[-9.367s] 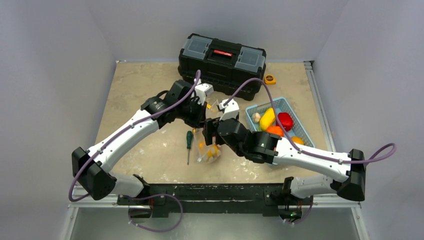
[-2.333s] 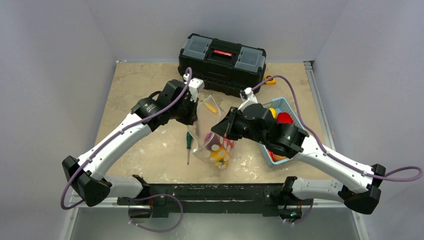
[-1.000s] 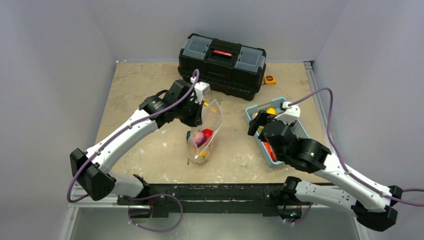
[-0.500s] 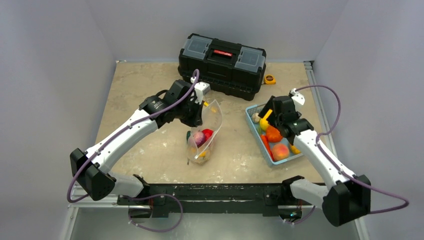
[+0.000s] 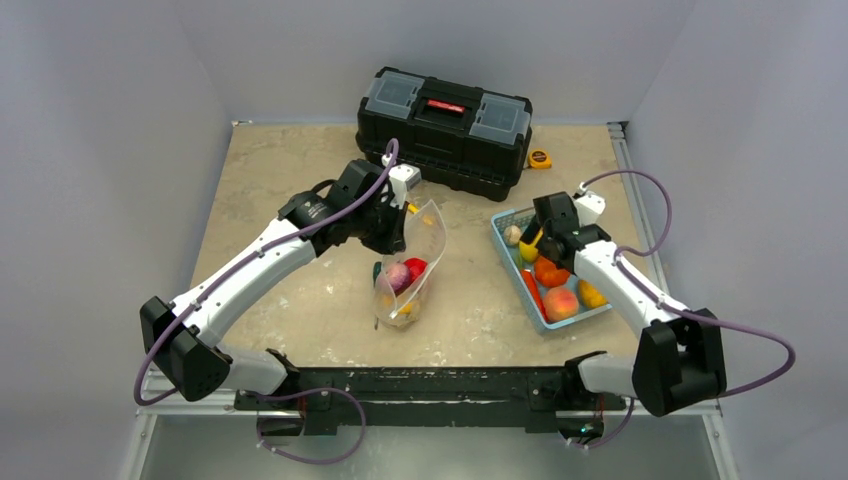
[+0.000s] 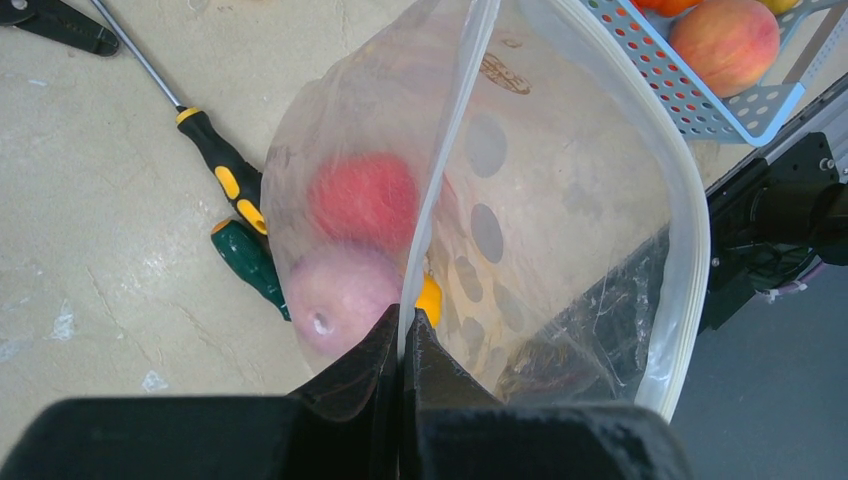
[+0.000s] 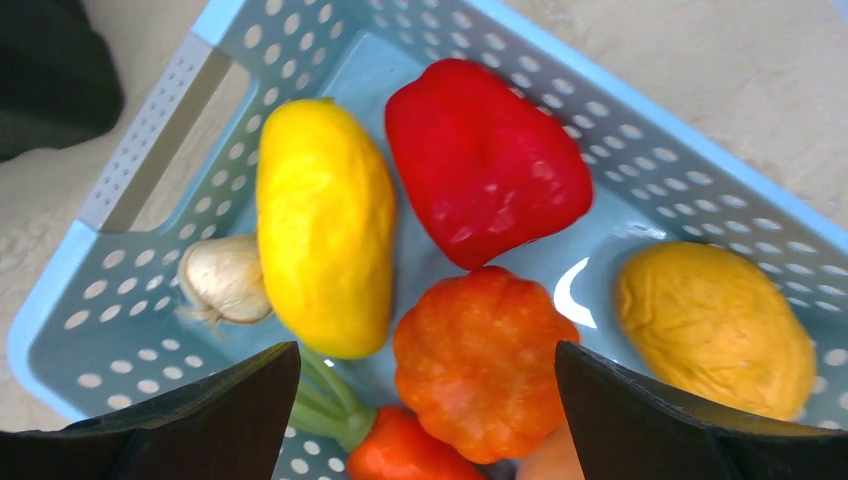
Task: Place the food in the zip-top bag and seal the zipper
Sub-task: Pick up the fake vegetable from the bin.
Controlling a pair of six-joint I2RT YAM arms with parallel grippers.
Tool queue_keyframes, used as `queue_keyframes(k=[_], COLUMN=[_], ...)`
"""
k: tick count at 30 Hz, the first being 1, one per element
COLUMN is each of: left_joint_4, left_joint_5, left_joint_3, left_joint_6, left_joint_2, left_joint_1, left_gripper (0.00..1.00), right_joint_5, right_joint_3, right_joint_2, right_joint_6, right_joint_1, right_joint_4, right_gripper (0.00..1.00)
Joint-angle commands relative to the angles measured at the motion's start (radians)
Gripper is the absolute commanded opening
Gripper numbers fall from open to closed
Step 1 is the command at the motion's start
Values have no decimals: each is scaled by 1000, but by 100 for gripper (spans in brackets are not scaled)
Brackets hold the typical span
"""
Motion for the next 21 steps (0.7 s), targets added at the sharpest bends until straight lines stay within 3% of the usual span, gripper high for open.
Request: queue_keyframes(k=[1, 12, 21], left_joint_4=[13, 10, 10], left_joint_5=[22, 27, 30], left_joint_3=[28, 29, 30], left_joint_6=[4, 2, 2], left_joint_2=[-5, 14, 16], left_joint_1=[1, 1, 1], left_gripper=[0, 0, 0], right_joint_5=[138, 104, 60], right_joint_3=[-8, -41, -121], right_joint_2=[-33, 68, 42], right_joint_6=[30, 76, 65], right_joint_1=[-2, -3, -2], right_joint_4=[-37, -49, 15], right_gripper=[99, 99, 97])
